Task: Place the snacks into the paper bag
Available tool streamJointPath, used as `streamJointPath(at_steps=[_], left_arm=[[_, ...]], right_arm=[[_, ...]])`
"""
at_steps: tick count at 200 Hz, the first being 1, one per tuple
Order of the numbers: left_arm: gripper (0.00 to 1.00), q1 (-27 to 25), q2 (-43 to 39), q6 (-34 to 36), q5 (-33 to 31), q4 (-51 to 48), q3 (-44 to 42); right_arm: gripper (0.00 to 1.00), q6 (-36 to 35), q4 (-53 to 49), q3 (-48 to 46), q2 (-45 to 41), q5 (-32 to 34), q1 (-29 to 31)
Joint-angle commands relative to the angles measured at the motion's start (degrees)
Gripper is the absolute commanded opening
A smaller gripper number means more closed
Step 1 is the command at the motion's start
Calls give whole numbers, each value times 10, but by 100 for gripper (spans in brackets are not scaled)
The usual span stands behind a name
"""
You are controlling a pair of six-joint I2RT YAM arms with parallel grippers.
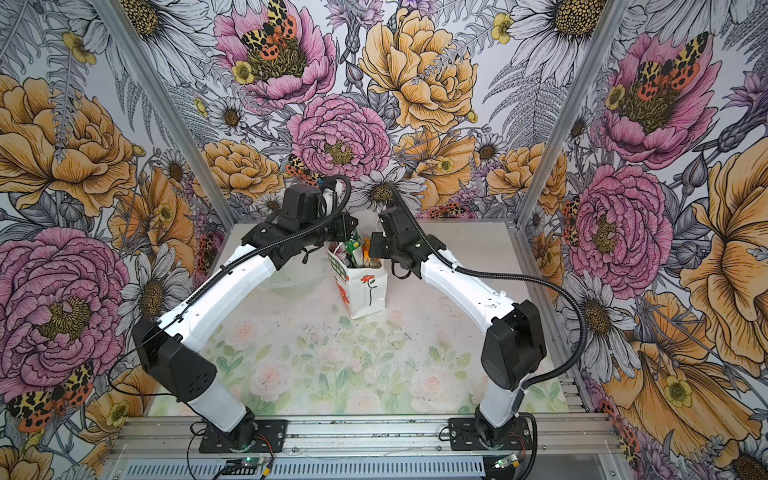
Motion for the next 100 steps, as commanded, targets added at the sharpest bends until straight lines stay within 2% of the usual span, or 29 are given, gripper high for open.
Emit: streamJointPath(at_steps=[1, 24, 68, 100], left_arm=[[12, 0, -48, -3, -23, 21, -15], [14, 7, -71, -15, -53, 24, -43], [15, 21, -106, -30, -47, 50, -85], [24, 21, -111, -31, -38, 50, -90]], right_arm=[[4, -5, 24, 7, -34, -18, 7], [19, -9, 24, 12, -35, -18, 6], [43, -13, 22, 15, -49, -17, 4], [60, -23, 10, 13, -70, 1, 2]])
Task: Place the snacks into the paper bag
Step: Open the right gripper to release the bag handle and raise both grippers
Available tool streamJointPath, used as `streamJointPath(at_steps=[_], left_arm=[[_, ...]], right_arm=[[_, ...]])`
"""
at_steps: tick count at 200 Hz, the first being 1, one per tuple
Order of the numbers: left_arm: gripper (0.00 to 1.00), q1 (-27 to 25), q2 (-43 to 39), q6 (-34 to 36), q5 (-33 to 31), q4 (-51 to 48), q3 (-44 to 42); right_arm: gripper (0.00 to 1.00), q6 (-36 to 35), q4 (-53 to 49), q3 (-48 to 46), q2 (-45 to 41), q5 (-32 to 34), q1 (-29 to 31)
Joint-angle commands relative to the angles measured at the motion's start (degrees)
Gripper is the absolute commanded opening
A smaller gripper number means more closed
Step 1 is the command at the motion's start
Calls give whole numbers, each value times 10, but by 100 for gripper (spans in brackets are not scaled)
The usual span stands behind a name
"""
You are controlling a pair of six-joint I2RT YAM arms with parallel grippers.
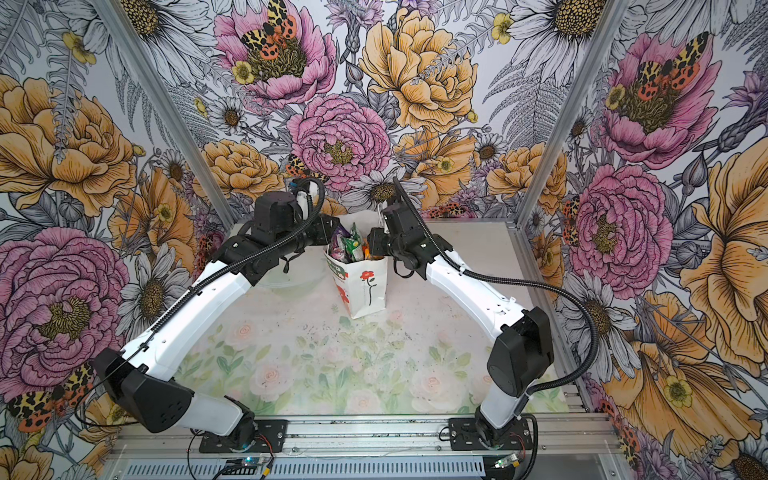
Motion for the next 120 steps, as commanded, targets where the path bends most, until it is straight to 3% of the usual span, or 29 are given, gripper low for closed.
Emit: streamJointPath(at_steps=[1, 31, 50, 71, 120], left_arm=[[24, 1, -12, -9, -2, 24, -10], [38, 3, -23, -13, -2, 23, -18], [51, 6, -34, -17, -6, 23, -27], [70, 11, -50, -14, -6, 23, -35], [93, 24, -85, -6, 0, 20, -45]], right_arm=[[60, -12, 4, 13, -39, 13, 2], [70, -27, -15, 7, -70, 41, -4], [74, -36, -20, -4, -94, 56, -10], [75, -45, -21, -22, -119, 61, -24], [78, -56, -19, -60, -166, 39, -62]])
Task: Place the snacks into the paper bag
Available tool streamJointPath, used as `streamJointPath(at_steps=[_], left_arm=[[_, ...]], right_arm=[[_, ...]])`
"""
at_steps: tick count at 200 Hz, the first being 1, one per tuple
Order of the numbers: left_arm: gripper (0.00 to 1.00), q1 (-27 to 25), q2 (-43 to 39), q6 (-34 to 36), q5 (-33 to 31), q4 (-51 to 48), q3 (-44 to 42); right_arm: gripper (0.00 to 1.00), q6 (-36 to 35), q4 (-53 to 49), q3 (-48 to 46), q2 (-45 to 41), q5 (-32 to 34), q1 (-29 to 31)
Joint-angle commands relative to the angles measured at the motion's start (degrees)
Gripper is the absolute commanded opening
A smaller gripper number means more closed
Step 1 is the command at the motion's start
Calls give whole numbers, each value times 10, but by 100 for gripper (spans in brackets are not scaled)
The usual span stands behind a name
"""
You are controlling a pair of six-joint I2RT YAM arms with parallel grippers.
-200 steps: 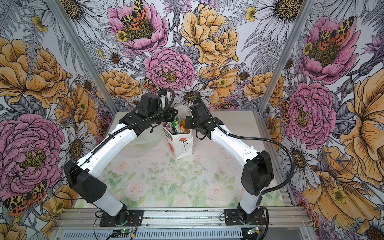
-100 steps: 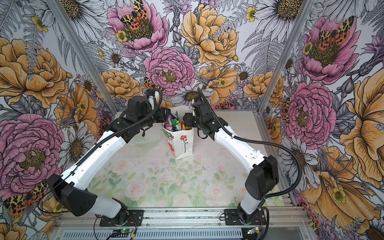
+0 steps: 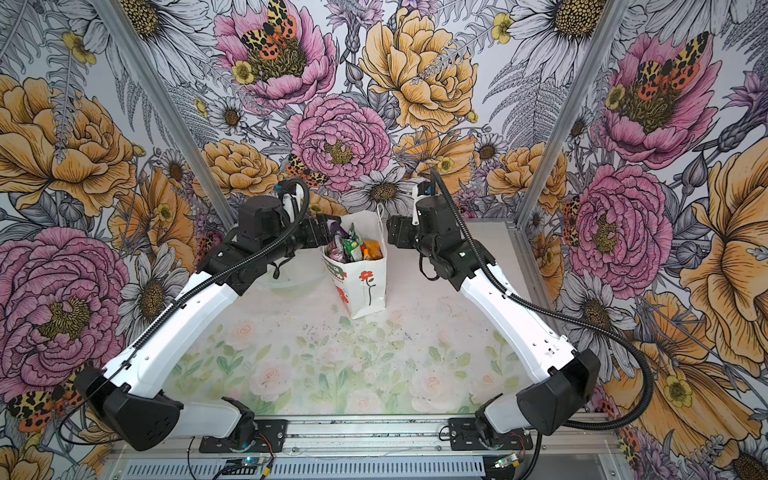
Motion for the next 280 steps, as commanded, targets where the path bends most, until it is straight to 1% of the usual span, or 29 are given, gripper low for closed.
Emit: streamJointPath(at_steps=[1, 10, 26, 35, 44, 55, 59, 64, 81, 97, 107, 119, 137, 150, 158, 166, 181, 192, 203, 207, 218, 231, 243, 258, 264, 271, 280], left_arm=[[93, 8, -23, 10, 0, 10, -5], [98, 8, -26, 15, -7, -2, 1], [99, 8, -37, 23, -36, -23, 7], [99, 8, -53, 27, -66, -26, -1], [99, 9, -71, 31, -100, -26, -14], [98, 10, -100, 37, -148, -24, -36], [98, 11, -112, 39, -174, -21, -48], [99, 13, -129, 40, -190, -18, -62], [99, 37, -193, 37, -204, 14, -131], [99, 67, -262, 26, -224, 64, -222], [99, 83, -299, 21, -248, 96, -282], [99, 98, -332, 33, -274, 141, -352], [99, 112, -351, 41, -343, 173, -428], [99, 116, -344, 55, -393, 203, -473], [99, 120, -337, 60, -407, 229, -498], [99, 121, -329, 74, -405, 268, -526], [99, 121, -305, 126, -379, 398, -596], [99, 121, -279, 152, -370, 488, -644], [99, 121, -248, 177, -369, 555, -676], [99, 122, -235, 190, -376, 578, -683], [99, 118, -214, 225, -379, 590, -683], [98, 123, -185, 241, -386, 623, -691], [99, 141, -148, 251, -373, 680, -707], [99, 174, -83, 249, -340, 755, -719], [99, 177, -67, 260, -340, 774, -716], [99, 183, -59, 281, -313, 787, -715], [99, 201, -28, 295, -287, 822, -710]], right_arm=[[78, -17, -5, -19, -24, -2, -13], [78, -22, -4, -25, -33, 5, -16], [78, -31, -4, -38, -53, 21, -22], [78, -37, -3, -48, -66, 35, -25], [79, -42, -1, -63, -81, 62, -28], [79, -43, 1, -86, -102, 111, -34], [79, -42, 3, -96, -112, 128, -37], [79, -42, 5, -107, -122, 145, -41], [79, -35, 12, -149, -155, 183, -63], [79, -17, 16, -190, -178, 217, -83], [79, -6, 26, -218, -189, 231, -95], [79, 4, 49, -257, -198, 243, -107], [79, 17, 77, -305, -200, 264, -125], [81, 16, 99, -331, -193, 277, -135], [82, 7, 121, -351, -186, 286, -140], [84, -16, 157, -374, -177, 293, -146], [89, -55, 226, -418, -149, 310, -154], [91, -71, 239, -431, -123, 326, -161], [93, -76, 245, -439, -99, 342, -166], [93, -78, 250, -442, -94, 345, -167], [93, -86, 273, -457, -80, 347, -171], [94, -99, 310, -475, -71, 347, -172], [94, -119, 353, -492, -65, 348, -172], [94, -142, 395, -504, -54, 353, -173], [94, -151, 413, -512, -48, 353, -173], [93, -159, 437, -521, -40, 349, -173], [93, -168, 475, -536, -25, 341, -172]])
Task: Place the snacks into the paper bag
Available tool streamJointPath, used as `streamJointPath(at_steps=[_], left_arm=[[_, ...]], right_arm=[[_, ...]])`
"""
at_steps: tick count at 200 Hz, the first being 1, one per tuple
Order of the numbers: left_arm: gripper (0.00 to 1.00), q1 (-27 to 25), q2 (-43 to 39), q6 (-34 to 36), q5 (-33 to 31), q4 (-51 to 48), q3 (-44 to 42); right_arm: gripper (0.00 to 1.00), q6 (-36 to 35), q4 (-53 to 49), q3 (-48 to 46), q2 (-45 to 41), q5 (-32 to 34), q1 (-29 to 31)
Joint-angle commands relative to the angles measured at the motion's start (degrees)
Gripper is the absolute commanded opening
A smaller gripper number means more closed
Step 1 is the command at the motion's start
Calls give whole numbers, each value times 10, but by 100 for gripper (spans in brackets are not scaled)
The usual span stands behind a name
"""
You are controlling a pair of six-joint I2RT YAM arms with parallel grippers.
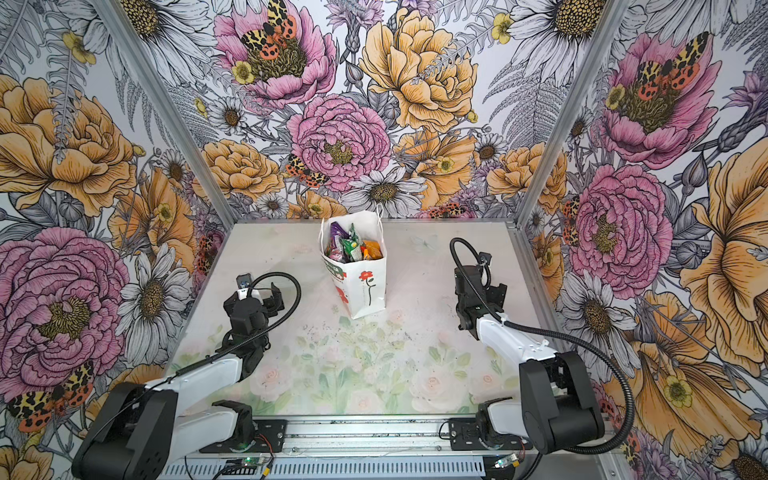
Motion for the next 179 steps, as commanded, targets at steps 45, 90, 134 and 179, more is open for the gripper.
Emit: streamJointPath(at_steps=[45, 90, 134, 179], left_arm=[[99, 83, 78, 28, 183, 44, 64], [99, 104, 158, 10, 279, 208, 20], [99, 119, 186, -17, 258, 179, 53], [99, 119, 187, -17, 257, 186, 50]], right_arm=[[94, -124, 264, -60, 77, -21, -5], [97, -152, 393, -111, 91, -93, -32], [97, -126, 413, -129, 85, -157, -67], [98, -94, 469, -154, 109, -205, -107]])
